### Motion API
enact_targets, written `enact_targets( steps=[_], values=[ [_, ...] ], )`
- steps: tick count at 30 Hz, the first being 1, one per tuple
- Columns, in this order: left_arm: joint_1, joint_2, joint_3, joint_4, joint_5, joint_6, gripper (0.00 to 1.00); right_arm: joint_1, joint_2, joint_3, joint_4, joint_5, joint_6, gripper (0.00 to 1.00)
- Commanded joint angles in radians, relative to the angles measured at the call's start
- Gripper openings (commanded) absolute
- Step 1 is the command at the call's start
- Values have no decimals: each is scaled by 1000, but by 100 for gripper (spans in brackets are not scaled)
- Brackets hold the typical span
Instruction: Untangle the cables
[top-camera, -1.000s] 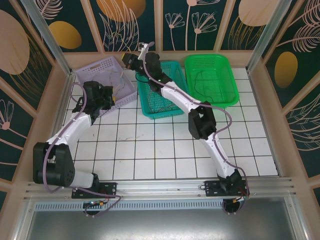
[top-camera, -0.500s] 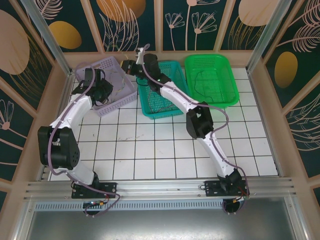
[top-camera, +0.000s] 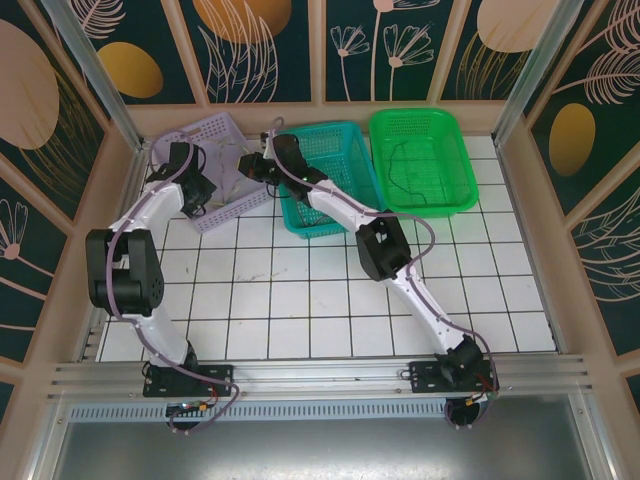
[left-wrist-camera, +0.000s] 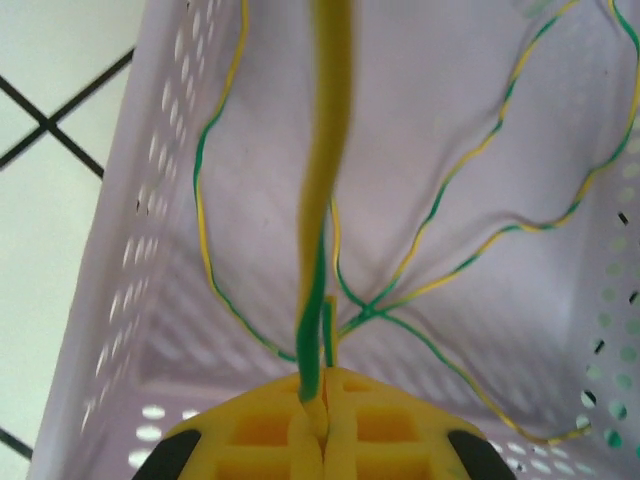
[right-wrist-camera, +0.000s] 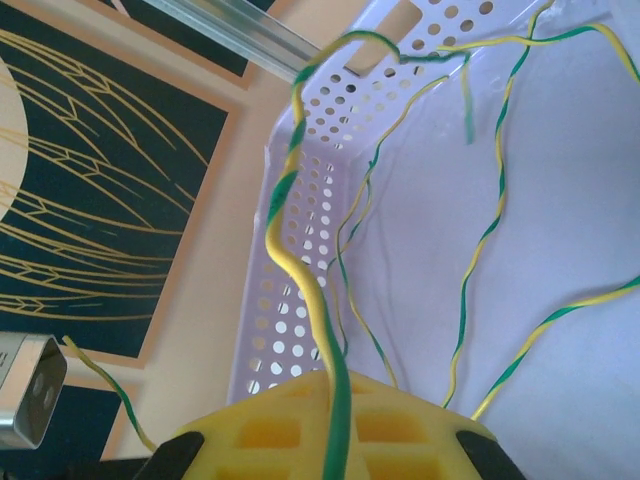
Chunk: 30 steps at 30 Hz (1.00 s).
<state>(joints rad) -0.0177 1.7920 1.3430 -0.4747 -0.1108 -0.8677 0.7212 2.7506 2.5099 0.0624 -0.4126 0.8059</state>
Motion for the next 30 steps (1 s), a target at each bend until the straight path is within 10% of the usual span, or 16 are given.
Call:
enact_targets(
  steps=[1, 5, 11, 30],
  values=[
    [18, 45, 89, -25, -90, 45, 0, 4, 30, 61, -20, -9, 36, 10],
    [22, 92, 150, -70, -143, 67, 0, 9, 16, 59, -81, 3, -11, 40],
    [35, 91, 190, -113, -218, 86, 0, 6, -98, -16, -144, 42, -112, 57],
    [39, 234, 410, -219, -190, 297, 0, -39, -412, -97, -305, 116, -164, 65]
  ],
)
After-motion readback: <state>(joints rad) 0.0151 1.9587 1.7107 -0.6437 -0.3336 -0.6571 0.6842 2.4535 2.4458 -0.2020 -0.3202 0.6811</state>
